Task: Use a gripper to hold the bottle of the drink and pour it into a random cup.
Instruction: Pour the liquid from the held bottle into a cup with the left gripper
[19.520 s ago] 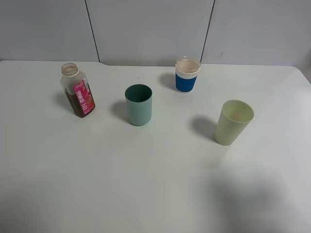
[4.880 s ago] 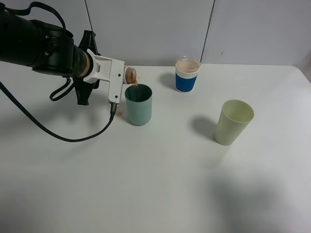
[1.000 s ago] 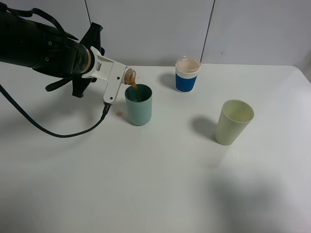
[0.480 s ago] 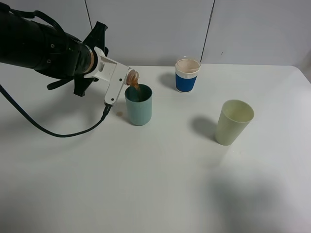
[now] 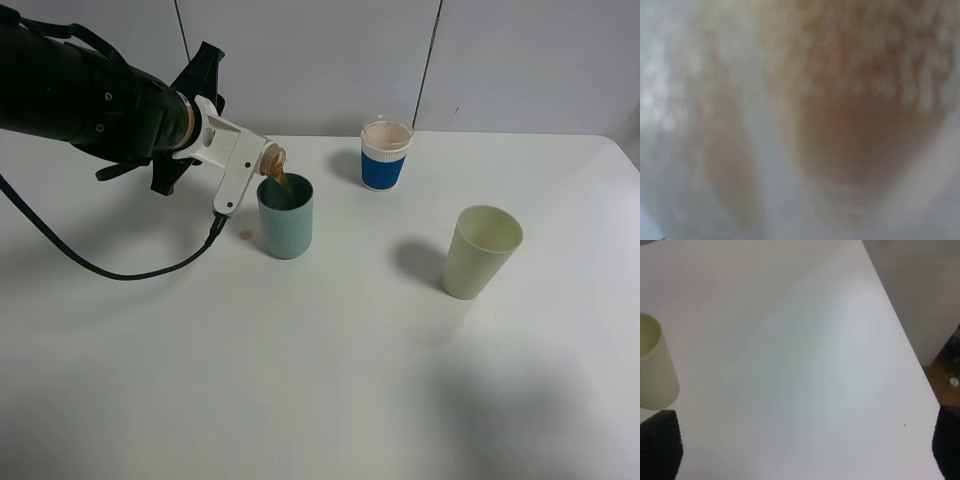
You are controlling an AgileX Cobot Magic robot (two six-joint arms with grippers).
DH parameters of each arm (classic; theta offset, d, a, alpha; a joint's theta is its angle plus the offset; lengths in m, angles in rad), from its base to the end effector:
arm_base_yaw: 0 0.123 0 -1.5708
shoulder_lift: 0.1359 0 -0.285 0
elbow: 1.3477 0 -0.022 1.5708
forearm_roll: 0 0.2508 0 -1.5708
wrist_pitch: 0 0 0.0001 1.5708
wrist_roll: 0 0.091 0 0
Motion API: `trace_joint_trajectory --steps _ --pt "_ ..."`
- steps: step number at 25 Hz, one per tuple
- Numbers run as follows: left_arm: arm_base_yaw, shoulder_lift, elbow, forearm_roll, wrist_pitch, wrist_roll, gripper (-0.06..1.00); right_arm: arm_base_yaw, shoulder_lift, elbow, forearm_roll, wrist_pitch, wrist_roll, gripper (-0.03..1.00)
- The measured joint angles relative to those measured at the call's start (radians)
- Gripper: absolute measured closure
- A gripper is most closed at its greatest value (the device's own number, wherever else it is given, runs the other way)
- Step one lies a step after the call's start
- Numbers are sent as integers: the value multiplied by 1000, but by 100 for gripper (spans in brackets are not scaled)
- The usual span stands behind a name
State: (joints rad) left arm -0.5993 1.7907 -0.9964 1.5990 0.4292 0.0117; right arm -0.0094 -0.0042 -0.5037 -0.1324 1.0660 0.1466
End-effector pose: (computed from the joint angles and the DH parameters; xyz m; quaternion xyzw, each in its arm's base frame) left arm 0.3251 -0.1761 0.1910 0.7506 0.4770 0.3699 0.2689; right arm -0.0066 -0.0105 0.2784 0.0693 0.8479 -0.0302 0.5248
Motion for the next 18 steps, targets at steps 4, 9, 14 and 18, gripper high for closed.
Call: trace_joint_trajectory --steps 4,9,14,18 --pt "0 0 0 21 1 0 62 0 0 0 0 0 0 -3" --pt "0 0 0 37 5 0 62 0 0 0 0 0 0 -3" --pt "0 0 0 64 8 0 62 0 0 0 0 0 0 -3" --pt "0 0 0 85 8 0 62 0 0 0 0 0 0 -3"
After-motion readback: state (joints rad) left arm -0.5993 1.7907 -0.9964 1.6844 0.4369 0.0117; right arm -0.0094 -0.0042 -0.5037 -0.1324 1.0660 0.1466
